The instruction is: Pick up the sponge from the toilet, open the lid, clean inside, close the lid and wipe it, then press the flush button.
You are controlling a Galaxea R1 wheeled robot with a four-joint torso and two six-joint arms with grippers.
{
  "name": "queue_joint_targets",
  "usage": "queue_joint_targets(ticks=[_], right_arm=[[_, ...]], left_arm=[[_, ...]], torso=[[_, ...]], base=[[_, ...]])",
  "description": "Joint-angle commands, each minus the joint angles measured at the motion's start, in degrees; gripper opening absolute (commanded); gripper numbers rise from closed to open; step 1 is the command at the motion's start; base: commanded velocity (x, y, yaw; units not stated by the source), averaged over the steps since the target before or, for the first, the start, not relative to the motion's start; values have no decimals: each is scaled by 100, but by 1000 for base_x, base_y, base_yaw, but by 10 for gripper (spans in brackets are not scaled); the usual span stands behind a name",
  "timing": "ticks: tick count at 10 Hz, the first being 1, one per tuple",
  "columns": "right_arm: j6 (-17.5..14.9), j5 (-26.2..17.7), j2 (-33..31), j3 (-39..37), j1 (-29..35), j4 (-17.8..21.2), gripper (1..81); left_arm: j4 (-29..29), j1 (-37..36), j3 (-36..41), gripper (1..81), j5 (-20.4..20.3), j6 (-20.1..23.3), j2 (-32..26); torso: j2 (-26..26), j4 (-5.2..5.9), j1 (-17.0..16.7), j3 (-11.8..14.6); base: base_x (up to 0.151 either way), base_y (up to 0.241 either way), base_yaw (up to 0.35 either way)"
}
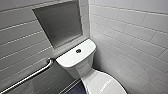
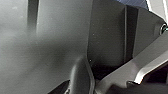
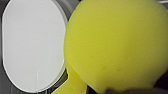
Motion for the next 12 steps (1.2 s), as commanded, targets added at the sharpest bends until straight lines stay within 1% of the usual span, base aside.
queue_joint_targets(ticks=[1, 2, 4, 5, 6, 8, 9, 12], right_arm=[[-572, -1132, -247, 472, 784, 270, 10], [-598, -1299, -274, 604, 1012, 288, 10], [-660, -1853, -387, 858, 1574, 296, 10], [-660, -2046, -397, 973, 1864, 296, 10], [-660, -2336, -327, 1009, 2173, 296, 10], [-652, -2795, -133, 992, 2823, 384, 10], [-652, -3117, 84, 939, 3192, 462, 10], [-643, -3744, 702, 500, 3816, 516, 10]], left_arm=[[38, -33, 76, 811, 293, 37, -58], [38, -34, 76, 811, 293, 29, -58], [47, -34, 76, 811, 293, 37, -58], [47, -34, 76, 811, 293, 29, -58], [47, -34, 76, 811, 301, 37, -58], [47, -34, 76, 811, 293, 29, -58], [47, -25, 76, 811, 301, 29, -58], [47, -34, 76, 811, 301, 29, -58]], torso=[[0, 0, 0, 0], [0, 0, 0, 0], [0, 0, 0, 0], [0, 0, 0, 0], [0, 0, 0, 0], [0, 0, 0, 0], [0, 0, 0, 0], [0, 0, 0, 0]], base=[[0, 0, 0], [0, 0, 0], [0, 0, 0], [0, 0, 0], [0, 0, 0], [0, 0, 0], [0, 0, 0], [0, 0, 0]])
